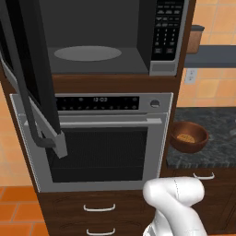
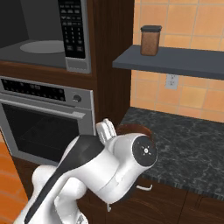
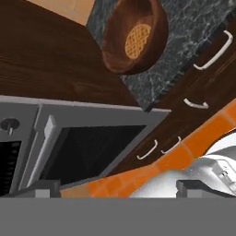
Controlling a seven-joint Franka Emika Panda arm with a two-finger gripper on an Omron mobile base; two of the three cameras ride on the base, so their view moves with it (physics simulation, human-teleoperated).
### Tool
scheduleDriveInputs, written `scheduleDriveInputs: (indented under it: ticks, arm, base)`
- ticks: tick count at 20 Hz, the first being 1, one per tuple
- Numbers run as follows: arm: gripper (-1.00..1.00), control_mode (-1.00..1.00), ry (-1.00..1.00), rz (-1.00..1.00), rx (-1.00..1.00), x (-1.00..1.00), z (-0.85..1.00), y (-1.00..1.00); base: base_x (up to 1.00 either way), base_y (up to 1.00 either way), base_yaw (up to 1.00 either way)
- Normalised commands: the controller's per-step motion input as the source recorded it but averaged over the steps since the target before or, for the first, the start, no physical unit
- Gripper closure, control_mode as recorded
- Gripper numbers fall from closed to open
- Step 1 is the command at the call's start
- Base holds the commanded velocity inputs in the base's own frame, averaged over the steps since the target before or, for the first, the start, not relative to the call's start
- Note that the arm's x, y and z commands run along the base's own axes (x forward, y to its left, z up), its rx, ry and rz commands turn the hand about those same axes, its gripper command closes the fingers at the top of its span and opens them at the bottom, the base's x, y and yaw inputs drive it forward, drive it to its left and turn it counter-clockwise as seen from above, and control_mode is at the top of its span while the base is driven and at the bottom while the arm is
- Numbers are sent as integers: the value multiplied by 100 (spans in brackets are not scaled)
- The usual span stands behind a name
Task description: Open the microwave, place the bowl with waffle inside the microwave, then close the microwave door and turn it on.
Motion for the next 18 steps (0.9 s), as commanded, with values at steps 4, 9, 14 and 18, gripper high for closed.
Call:
scheduleDriveInputs:
  ticks: [4,9,14,18]
  arm:
    - [-100,-100,16,-5,1,70,-41,-57]
    - [-100,-100,7,0,0,71,-49,-44]
    - [-100,-100,0,10,0,51,-37,-14]
    - [-100,-100,1,10,-5,59,-36,0]
  base:
    - [0,0,0]
    - [0,0,0]
    - [0,0,0]
    - [0,0,0]
